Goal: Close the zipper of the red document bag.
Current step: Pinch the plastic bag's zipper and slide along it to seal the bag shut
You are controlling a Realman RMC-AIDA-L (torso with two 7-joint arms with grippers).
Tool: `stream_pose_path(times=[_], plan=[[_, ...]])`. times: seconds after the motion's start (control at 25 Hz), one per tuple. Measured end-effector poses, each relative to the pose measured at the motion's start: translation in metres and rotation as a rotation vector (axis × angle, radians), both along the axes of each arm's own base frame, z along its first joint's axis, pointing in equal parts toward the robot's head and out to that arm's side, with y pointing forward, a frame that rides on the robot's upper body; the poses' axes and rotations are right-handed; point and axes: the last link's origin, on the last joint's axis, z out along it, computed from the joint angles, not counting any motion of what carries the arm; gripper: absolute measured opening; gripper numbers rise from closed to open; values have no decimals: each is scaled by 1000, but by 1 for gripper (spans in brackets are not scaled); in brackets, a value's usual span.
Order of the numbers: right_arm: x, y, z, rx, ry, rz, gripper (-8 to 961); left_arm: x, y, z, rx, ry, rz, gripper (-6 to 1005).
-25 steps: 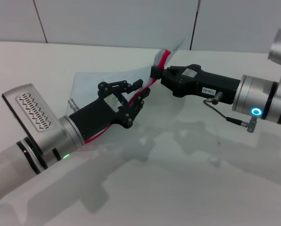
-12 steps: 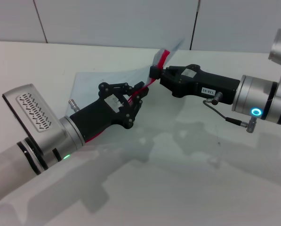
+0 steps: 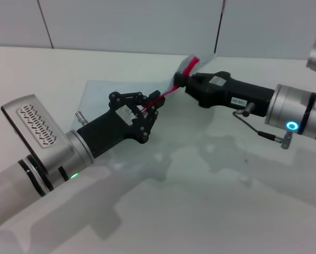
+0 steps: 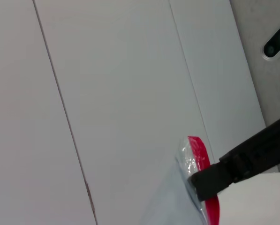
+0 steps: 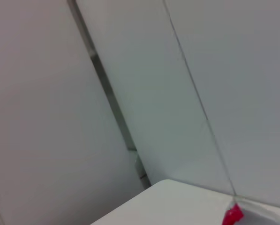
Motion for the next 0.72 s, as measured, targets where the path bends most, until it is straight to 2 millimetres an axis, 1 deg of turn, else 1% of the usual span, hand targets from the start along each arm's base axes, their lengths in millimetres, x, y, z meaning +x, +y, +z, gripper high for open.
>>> stream_pose_path(times=[0.12, 0.2, 0.36, 0.52, 0.64, 0.72], plan=[[8, 3, 8, 36, 7, -29, 12, 0, 0, 0, 1, 0, 1, 87], [17, 7, 17, 78, 17, -63, 12, 0, 0, 0, 0, -1, 2, 88], [42, 11, 39, 171, 42, -153, 11, -1, 0, 1, 0, -2, 5, 91], [71, 9, 62, 265, 68, -253, 11, -2, 0, 1, -1, -3, 7, 95], [91, 5, 73, 322, 75, -327, 12, -2, -1, 1, -1, -3, 9, 97], [98, 4, 77, 343, 75, -356, 12, -3, -1, 1, -1, -3, 10, 98]])
